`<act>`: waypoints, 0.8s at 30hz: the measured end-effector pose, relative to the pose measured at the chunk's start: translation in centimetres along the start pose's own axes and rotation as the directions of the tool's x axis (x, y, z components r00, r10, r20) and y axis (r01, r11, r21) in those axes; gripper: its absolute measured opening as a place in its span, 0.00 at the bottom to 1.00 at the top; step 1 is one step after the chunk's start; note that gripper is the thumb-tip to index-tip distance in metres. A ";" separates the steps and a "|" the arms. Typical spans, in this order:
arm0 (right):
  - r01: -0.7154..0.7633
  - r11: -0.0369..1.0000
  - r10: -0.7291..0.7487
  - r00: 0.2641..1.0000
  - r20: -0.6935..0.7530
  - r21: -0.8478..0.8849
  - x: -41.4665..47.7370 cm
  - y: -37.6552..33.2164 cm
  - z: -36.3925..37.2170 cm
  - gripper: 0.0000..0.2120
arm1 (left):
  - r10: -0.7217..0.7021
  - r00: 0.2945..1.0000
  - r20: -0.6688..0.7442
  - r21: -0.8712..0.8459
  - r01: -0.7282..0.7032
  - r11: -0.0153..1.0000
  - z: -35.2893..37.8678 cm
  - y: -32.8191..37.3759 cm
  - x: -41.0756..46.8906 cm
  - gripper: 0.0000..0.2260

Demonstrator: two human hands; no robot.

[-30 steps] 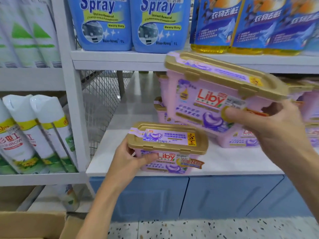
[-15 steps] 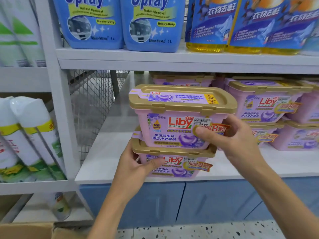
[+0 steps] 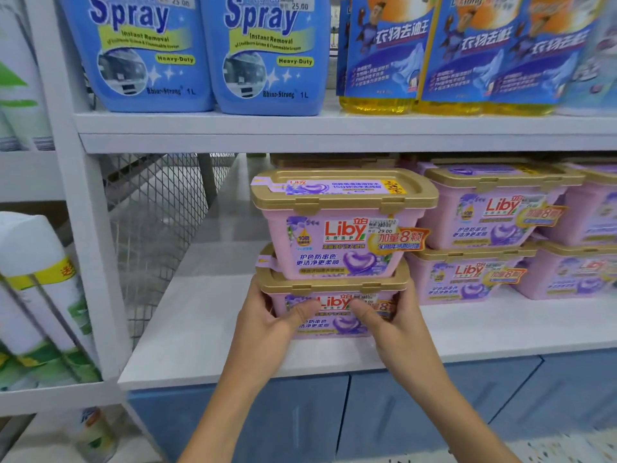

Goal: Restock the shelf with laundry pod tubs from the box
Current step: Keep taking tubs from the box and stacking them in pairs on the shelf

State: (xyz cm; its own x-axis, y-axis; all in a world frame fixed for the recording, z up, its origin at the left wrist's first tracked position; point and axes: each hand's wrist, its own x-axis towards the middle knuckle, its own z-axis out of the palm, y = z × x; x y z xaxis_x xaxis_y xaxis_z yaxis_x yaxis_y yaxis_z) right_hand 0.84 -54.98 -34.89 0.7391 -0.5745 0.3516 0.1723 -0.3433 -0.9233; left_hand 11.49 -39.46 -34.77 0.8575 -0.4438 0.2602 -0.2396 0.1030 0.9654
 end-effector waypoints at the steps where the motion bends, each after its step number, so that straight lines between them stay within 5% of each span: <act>1: 0.002 1.000 -0.002 1.000 0.003 0.001 0.4 0.2 0.0 0.32 | -0.002 1.000 -0.003 -0.003 0.002 1.000 0.2 -0.2 0.4 0.23; 14: -0.108 0.989 0.096 0.988 0.123 0.098 4.8 1.6 -1.1 0.25 | -0.072 0.997 0.005 -0.103 0.072 0.992 1.0 -1.3 4.2 0.23; 18: -0.164 0.953 0.103 0.966 0.237 0.256 5.6 1.2 -1.3 0.28 | -0.012 0.997 0.077 -0.004 0.012 1.000 -0.2 -1.0 5.6 0.42; 24: -0.219 0.897 0.090 0.941 0.325 0.385 6.9 2.0 -1.2 0.18 | -0.078 0.914 0.397 -0.108 0.131 0.985 -0.3 -0.9 7.6 0.25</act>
State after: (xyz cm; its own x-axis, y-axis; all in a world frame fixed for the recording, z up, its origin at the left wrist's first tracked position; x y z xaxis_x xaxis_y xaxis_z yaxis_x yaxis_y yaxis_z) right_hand 5.47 -60.52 -34.16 0.9229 -0.3304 0.1976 0.2436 0.1036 -0.9643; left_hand 18.29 -42.66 -33.63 0.6218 -0.7675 0.1559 -0.0747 0.1400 0.9873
